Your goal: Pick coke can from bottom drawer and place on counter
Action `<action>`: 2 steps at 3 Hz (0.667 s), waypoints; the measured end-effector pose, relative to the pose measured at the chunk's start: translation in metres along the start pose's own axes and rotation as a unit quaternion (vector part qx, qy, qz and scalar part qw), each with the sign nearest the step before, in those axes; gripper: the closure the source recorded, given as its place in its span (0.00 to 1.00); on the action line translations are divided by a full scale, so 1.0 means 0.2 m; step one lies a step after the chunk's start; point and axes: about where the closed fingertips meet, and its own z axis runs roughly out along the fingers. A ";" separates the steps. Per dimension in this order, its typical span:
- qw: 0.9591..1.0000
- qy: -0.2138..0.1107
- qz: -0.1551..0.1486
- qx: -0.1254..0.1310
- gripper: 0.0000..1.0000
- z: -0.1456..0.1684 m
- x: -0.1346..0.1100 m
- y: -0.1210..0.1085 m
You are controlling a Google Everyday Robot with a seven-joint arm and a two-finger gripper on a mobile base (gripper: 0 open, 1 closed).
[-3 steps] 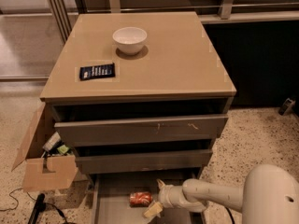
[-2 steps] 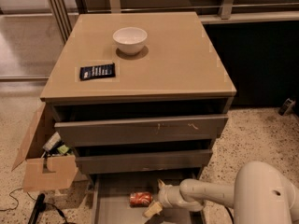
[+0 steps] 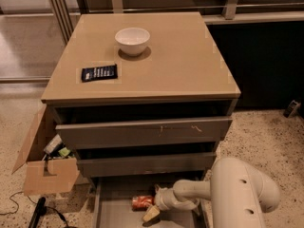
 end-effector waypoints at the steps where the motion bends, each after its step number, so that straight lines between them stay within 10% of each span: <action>1: 1.000 0.000 0.000 0.000 0.13 0.00 0.00 0.00; 2: 1.000 0.000 0.000 0.000 0.36 0.00 0.00 0.00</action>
Offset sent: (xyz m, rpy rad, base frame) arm 0.0000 0.0000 0.0000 0.0000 0.0000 0.0000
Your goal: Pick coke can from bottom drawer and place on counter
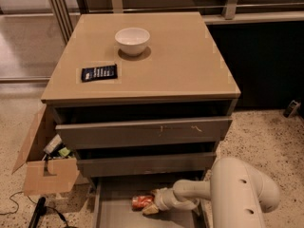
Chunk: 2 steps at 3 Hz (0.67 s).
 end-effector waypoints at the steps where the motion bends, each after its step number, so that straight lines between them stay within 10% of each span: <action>1: 1.000 0.000 0.000 0.000 0.60 0.00 0.00 0.00; 2: 1.000 0.000 0.000 0.000 0.91 0.00 0.00 0.00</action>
Offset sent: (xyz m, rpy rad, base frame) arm 0.0000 0.0000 0.0000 0.0000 0.0000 0.0000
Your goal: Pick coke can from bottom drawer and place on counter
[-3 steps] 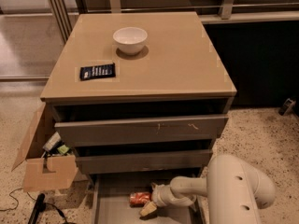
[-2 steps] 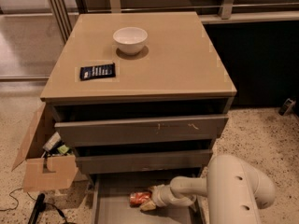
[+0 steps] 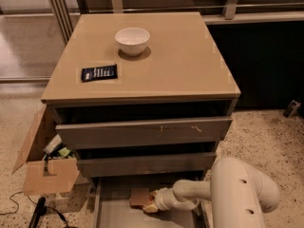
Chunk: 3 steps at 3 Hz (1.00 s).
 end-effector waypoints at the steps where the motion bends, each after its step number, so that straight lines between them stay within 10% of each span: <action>1: 1.000 0.000 0.000 0.000 1.00 0.00 0.00 0.00; 3: 1.000 -0.007 0.004 -0.005 1.00 -0.04 -0.01 -0.01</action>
Offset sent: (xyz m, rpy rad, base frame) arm 0.0000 0.0000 0.0000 0.0000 0.0000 0.0000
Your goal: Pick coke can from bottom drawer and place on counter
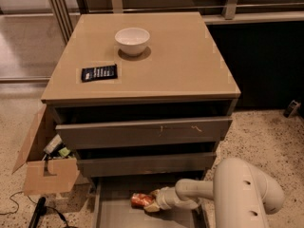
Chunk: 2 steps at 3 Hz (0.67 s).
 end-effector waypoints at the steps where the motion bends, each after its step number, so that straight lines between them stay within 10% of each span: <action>1: 1.000 -0.021 -0.013 -0.001 1.00 -0.13 -0.08 0.02; 2: 0.998 -0.041 -0.041 0.004 1.00 -0.33 -0.18 0.11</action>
Offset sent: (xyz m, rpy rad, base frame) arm -0.0479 -0.0259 0.1346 0.0851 -0.1556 0.0870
